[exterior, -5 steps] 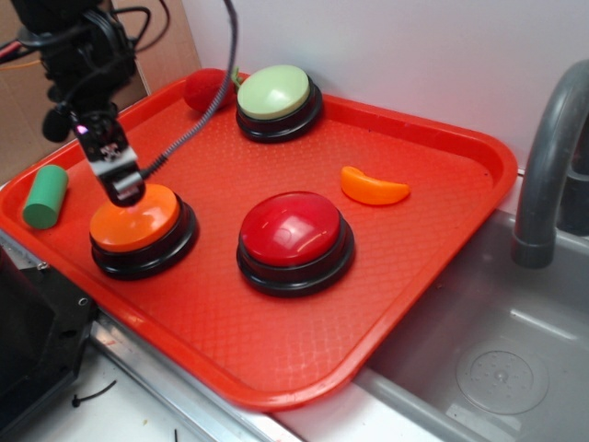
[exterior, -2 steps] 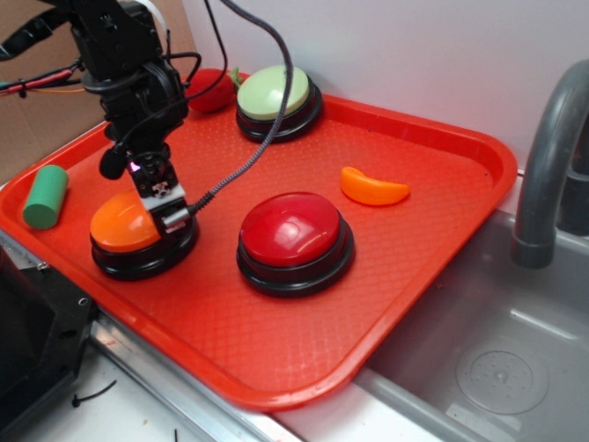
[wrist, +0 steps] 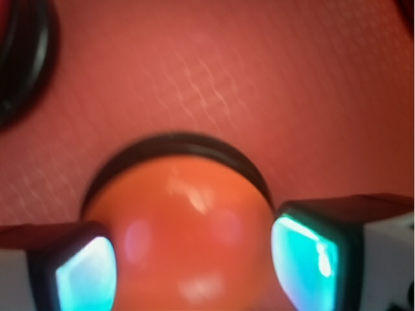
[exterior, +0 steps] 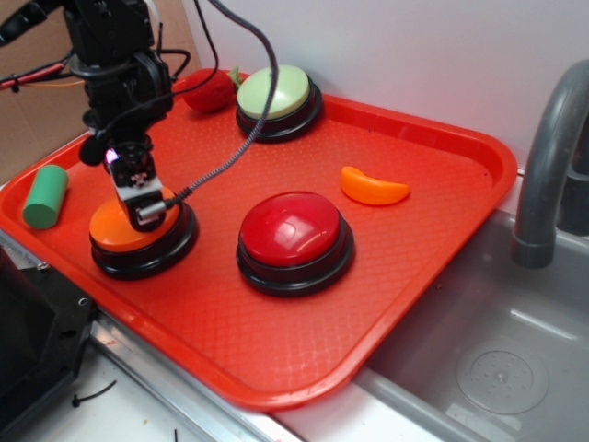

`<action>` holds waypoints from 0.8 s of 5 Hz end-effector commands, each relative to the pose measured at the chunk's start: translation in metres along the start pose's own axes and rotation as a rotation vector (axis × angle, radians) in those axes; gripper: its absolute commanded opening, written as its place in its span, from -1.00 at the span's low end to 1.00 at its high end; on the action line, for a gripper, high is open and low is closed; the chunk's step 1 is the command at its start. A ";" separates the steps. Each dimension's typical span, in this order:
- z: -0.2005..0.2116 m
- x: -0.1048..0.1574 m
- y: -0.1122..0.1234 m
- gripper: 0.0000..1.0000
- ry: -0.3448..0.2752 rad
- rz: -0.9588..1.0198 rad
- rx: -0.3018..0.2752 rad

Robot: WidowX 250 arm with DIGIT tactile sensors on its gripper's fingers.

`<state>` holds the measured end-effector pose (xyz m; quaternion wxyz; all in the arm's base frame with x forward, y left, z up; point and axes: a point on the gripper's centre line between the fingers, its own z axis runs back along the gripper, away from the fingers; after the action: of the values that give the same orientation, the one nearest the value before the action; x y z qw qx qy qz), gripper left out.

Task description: Push the orange button.

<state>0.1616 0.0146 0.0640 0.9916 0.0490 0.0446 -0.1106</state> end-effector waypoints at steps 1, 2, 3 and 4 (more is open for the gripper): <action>0.035 0.004 0.012 1.00 -0.071 0.041 -0.066; 0.039 0.005 0.013 1.00 -0.070 0.038 -0.044; 0.049 0.003 0.015 1.00 -0.086 0.050 -0.020; 0.058 0.001 0.017 1.00 -0.103 0.063 -0.005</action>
<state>0.1587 0.0249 0.1110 0.9958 0.0365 0.0201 -0.0819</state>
